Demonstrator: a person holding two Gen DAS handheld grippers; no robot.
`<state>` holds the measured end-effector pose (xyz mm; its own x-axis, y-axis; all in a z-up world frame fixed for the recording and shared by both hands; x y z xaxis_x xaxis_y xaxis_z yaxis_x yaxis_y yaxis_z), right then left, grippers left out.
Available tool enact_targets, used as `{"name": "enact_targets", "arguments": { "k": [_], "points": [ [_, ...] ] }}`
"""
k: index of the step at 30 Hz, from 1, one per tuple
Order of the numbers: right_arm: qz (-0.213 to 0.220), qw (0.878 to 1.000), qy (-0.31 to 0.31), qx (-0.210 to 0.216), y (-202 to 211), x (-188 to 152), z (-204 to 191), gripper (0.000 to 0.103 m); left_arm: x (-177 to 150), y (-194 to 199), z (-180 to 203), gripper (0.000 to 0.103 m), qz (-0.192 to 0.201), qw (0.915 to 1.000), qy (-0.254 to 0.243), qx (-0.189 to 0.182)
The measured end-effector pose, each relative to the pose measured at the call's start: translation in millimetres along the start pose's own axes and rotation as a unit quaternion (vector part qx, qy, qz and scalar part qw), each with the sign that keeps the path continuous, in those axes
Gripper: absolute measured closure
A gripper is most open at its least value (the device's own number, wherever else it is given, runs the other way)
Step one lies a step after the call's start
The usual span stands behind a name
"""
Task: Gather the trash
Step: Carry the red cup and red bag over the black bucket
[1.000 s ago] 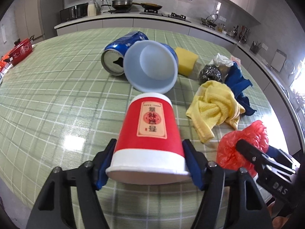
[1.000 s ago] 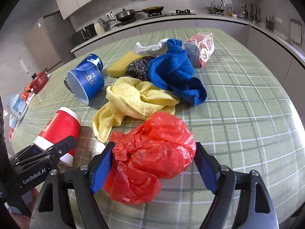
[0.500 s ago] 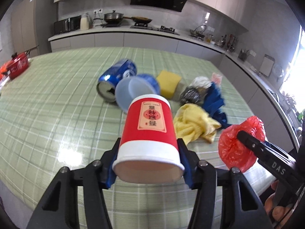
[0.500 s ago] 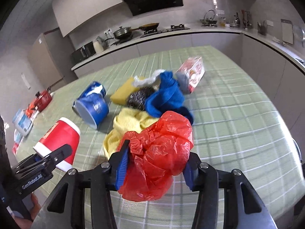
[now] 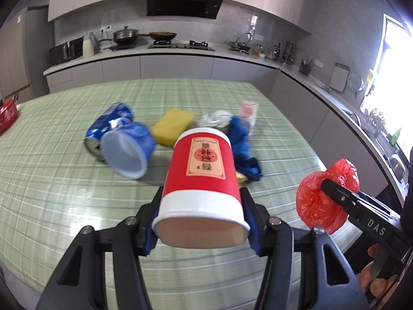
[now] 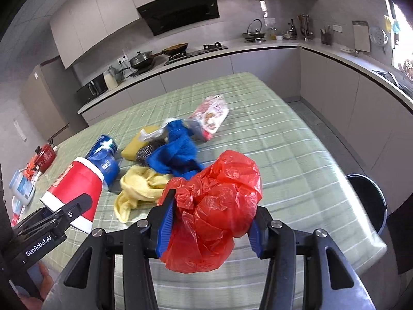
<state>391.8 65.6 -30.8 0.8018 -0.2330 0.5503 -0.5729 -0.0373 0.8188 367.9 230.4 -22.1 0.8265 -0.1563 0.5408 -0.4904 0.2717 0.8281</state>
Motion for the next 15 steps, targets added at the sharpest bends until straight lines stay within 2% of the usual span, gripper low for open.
{"name": "enact_targets", "arguments": {
  "k": [5,10,15],
  "points": [
    [0.004,1.000,0.003,0.008,15.1,7.4,54.0,0.052,2.9,-8.6,56.0,0.047,0.008,1.0000,0.003,0.004],
    [-0.006,1.000,0.020,0.017,25.0,19.0,119.4,0.052,2.9,-21.0,115.0,0.047,0.010,0.9995,0.029,0.004],
    [-0.005,0.999,0.040,0.013,36.0,31.1,168.9,0.052,6.7,-30.0,155.0,0.047,0.005,0.9990,0.045,-0.004]
  ]
}}
Point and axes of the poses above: each gripper's, at about its wrist camera, not at the fingertips, and y roughly against the way its jaws point, z to its right, x to its top, the point moved 1 cm from there along -y, roughly the way its jaws point, and after that the axes turned 13 degrees about -z, right-handed, at the moved point
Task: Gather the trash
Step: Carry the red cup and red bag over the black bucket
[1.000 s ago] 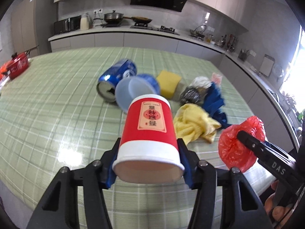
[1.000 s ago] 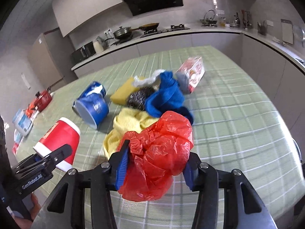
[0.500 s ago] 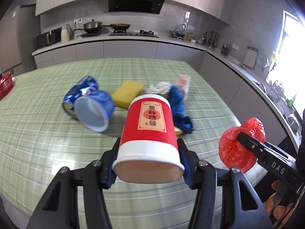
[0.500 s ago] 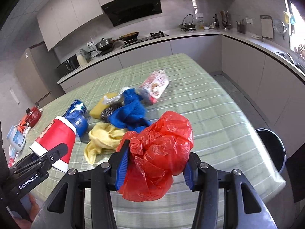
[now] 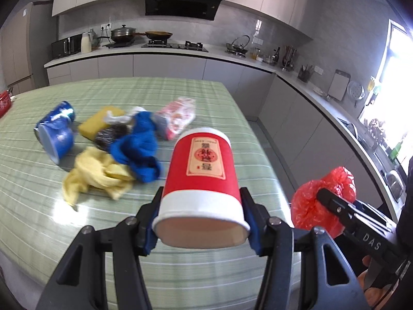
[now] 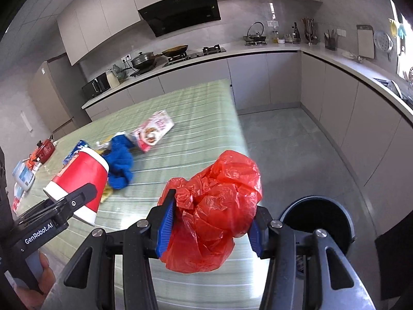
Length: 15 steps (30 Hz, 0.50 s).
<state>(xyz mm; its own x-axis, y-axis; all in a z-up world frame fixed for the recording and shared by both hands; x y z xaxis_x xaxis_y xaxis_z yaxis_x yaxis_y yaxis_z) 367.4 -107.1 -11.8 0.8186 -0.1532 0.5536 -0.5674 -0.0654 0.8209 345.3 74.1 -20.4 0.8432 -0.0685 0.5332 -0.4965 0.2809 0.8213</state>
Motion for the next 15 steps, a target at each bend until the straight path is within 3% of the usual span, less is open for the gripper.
{"name": "enact_targets", "arguments": {
  "k": [4,15],
  "points": [
    [0.006,1.000,-0.024,0.000,10.8,4.9,36.3,0.052,4.7,-6.4,28.0,0.047,-0.003,0.9998,-0.019,-0.007],
    [0.013,0.993,-0.104,-0.048,29.1,-12.3,104.5,0.052,4.5,-29.1,97.4,0.047,-0.021,0.9943,-0.090,-0.053]
  ]
}}
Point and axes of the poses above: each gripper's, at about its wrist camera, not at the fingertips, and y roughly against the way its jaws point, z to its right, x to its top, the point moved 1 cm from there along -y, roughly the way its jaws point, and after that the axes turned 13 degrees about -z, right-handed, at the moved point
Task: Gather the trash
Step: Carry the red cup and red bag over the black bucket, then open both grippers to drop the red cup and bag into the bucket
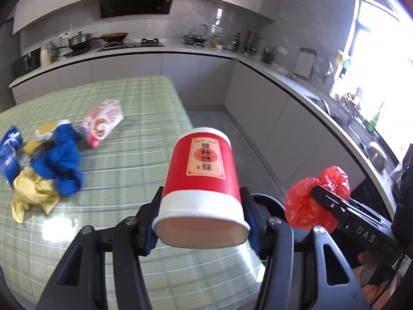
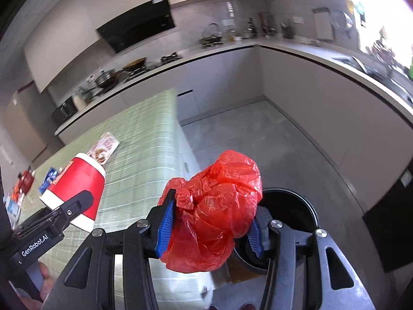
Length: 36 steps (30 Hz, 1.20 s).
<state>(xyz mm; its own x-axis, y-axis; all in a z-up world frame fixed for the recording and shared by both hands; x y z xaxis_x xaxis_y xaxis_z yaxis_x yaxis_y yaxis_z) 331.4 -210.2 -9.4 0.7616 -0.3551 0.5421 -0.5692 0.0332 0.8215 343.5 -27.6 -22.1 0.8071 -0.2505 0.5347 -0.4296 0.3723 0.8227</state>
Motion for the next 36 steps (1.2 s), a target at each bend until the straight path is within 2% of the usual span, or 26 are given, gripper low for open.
{"name": "enact_targets", "arguments": {
  "k": [7,13,18,28,36],
  "points": [
    [-0.001,1.000,-0.019,-0.011,2.8,8.3,62.1,0.052,4.5,-20.1,54.2,0.047,-0.009,0.9999,-0.012,0.002],
    [-0.031,0.999,-0.002,-0.015,-15.8,21.7,117.2,0.052,-0.5,-59.6,106.8,0.047,-0.044,0.9989,0.000,0.015],
    [-0.054,0.999,0.007,-0.007,-34.3,28.0,152.8,0.052,-8.1,-87.1,132.6,0.046,-0.075,0.9967,0.008,0.028],
    [-0.114,0.992,0.045,0.004,-87.9,22.7,177.9,0.051,-25.0,-124.2,155.9,0.042,-0.111,0.9915,0.029,0.061],
    [-0.135,0.989,0.061,0.008,-121.3,26.6,183.5,0.049,-23.1,-149.0,159.0,0.035,-0.123,0.9881,0.043,0.081]
  ]
}}
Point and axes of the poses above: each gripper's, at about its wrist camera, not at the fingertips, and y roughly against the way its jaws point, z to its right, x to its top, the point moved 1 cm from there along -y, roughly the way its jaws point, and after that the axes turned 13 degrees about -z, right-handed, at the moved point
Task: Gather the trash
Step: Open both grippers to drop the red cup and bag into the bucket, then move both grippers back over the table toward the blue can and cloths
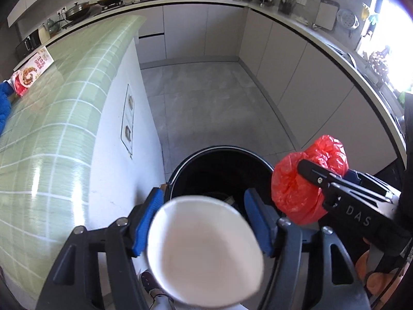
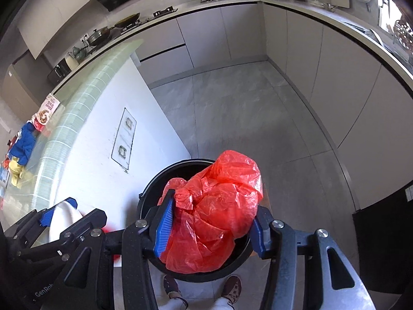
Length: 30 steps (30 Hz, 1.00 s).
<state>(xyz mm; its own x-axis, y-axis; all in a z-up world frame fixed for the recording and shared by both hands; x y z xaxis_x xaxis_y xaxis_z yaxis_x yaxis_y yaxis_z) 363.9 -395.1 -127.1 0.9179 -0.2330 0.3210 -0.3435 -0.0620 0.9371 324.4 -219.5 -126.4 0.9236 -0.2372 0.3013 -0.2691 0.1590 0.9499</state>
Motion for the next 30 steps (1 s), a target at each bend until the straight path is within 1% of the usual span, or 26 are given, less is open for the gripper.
{"name": "enact_targets", "arguments": {
  "k": [1,2,4,5,7,10,17,22,26,30],
  "points": [
    [-0.002,1.000,0.003,0.000,-4.0,2.5,1.0,0.046,2.3,-2.9,0.3,0.035,-0.001,1.0000,0.003,0.002],
    [-0.003,1.000,0.005,-0.003,-6.7,5.0,-1.0,0.039,3.8,-5.1,0.4,0.035,-0.003,1.0000,0.006,0.002],
    [-0.008,1.000,0.012,-0.007,-14.3,9.0,-0.2,0.029,8.0,-5.6,-1.3,0.035,-0.001,0.9999,0.015,0.000],
    [-0.013,1.000,0.017,-0.008,-18.8,12.2,-0.9,0.027,9.9,-3.7,-2.3,0.035,0.002,0.9998,0.018,0.001],
    [-0.015,1.000,0.020,-0.009,-21.6,15.7,-0.5,0.027,11.9,1.0,-4.7,0.034,0.011,0.9997,0.022,0.001],
    [0.004,1.000,0.012,-0.004,-14.3,19.4,3.7,0.027,16.5,12.2,-8.3,0.033,0.032,0.9991,0.029,0.003],
    [0.026,1.000,0.017,0.002,-10.6,14.0,2.8,0.027,21.7,25.3,-16.8,0.032,0.069,0.9971,0.031,0.004],
    [0.035,0.999,0.028,0.006,1.3,13.9,-2.6,0.027,28.1,37.2,-15.1,0.032,0.077,0.9965,0.034,0.005],
    [0.046,0.998,0.035,0.007,15.3,19.6,-3.7,0.027,27.0,50.2,-13.5,0.032,0.094,0.9951,0.031,0.010],
    [0.053,0.998,0.040,0.009,21.6,23.5,-7.3,0.027,32.0,48.4,-15.2,0.032,0.098,0.9946,0.034,0.006]
  ]
}}
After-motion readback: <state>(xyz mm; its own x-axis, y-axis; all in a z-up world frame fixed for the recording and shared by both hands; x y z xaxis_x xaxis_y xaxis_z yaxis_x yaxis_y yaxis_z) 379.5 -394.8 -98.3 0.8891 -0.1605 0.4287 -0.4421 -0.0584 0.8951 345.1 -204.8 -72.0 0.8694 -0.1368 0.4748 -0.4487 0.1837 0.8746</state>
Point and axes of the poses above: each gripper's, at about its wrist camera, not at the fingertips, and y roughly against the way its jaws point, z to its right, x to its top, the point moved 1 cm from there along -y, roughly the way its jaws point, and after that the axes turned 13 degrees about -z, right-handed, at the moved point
